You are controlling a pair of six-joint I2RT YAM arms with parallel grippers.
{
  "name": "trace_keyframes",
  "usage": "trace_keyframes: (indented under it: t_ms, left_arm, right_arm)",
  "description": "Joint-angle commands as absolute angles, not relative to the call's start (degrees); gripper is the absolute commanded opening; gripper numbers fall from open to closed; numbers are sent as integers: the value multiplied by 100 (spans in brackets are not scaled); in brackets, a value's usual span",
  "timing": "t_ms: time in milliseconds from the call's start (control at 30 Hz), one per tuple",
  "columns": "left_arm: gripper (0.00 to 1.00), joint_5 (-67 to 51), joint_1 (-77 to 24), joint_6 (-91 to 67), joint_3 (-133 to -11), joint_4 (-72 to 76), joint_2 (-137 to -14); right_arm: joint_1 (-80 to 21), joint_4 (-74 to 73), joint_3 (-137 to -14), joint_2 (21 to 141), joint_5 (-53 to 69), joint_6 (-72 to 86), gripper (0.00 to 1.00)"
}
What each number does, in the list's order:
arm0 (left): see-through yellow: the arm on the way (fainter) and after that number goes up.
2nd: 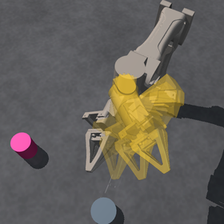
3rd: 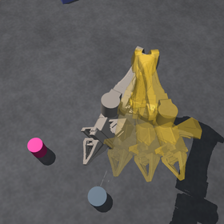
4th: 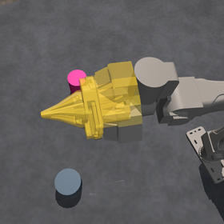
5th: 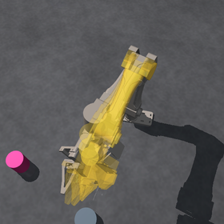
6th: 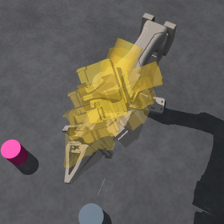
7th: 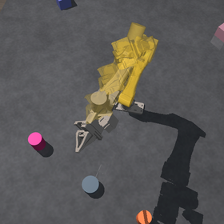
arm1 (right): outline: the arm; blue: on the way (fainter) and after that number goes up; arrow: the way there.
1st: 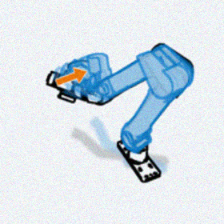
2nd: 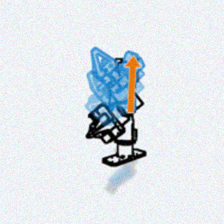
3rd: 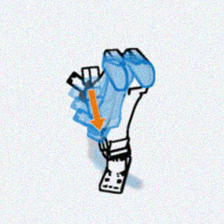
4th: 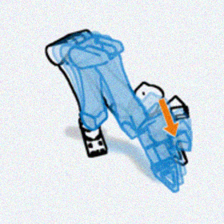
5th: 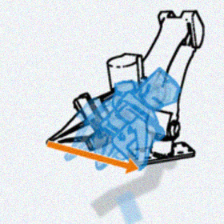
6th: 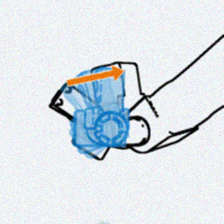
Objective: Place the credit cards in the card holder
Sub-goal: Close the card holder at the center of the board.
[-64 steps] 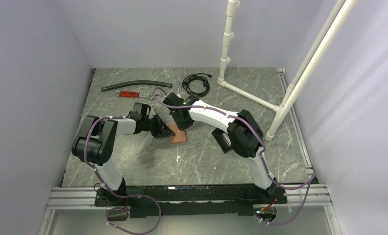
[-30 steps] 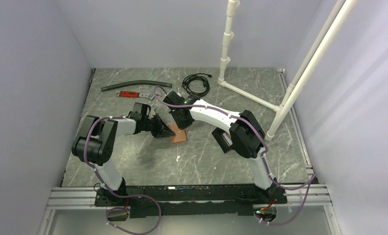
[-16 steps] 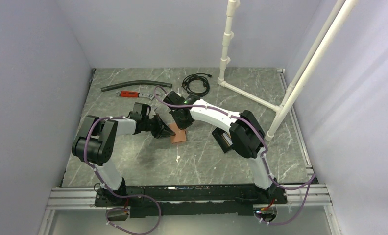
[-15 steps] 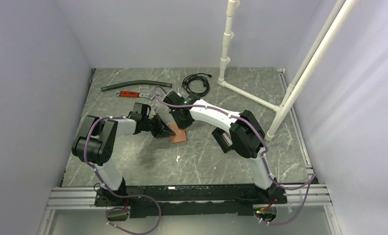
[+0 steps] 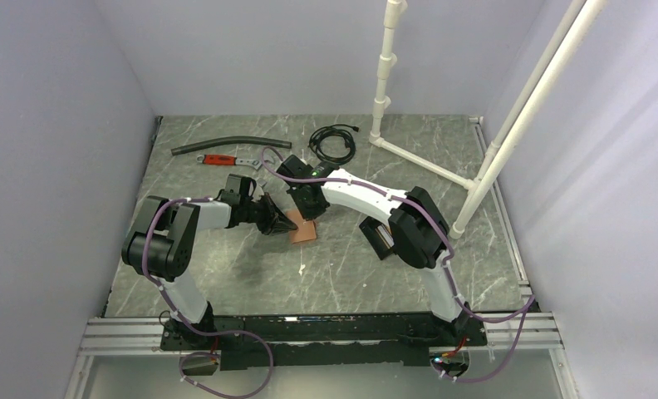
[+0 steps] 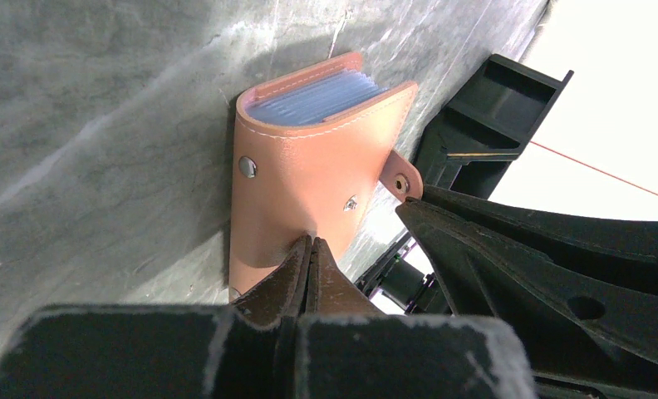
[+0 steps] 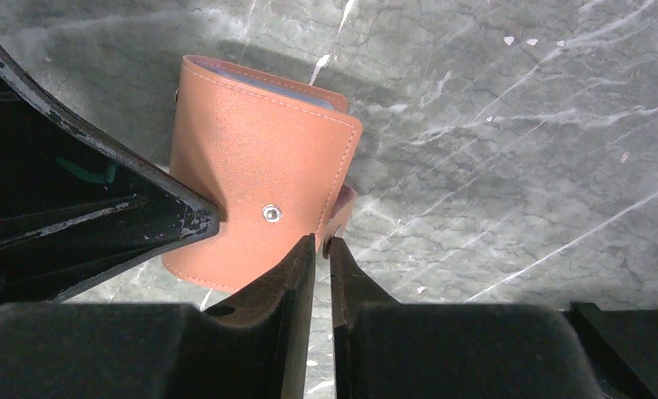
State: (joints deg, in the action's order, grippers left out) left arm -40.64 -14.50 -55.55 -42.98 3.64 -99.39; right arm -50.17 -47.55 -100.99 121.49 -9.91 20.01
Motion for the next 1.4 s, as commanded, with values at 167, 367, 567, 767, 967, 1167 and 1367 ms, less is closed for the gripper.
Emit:
trace_keyframes:
  t_ms: [167,367,567,767,967,1167,1367]
  left_arm:
    - [1,-3642,-1529,-5405,-4182,422,-10109]
    - [1,-3641,-1529,-5396,-4192,413,-10111]
    - [1,-3647,-1529,-5396,-4173,428,-10116]
    - [1,-3646,-1529,-5405,-4157,435,-10098]
    - [1,-3660,-1529,-5414,-4181,429,-10114]
    - [1,-3665,-1529,-5422,-4175,450,-10110]
    - [1,-3657,-1535,-5412,-4192,429,-10102]
  right_arm:
    - [-5010,-4813,-10321,12228,-980,1959,14]
    - [-5001,-4794,-10313,12256,-992,1969,7]
    - [-4960,-4530,-10020,12007,-967,1992,0]
    - [-4376,-2988,-8709,11039,869,2331,0]
    - [-4082,-2240,-8151,10869,1685,2443,0]
    - [-3973,-1769,-7984,10960,2375,2468,0]
    - [-3903,-1569,-7940,11129,2771,2461,0]
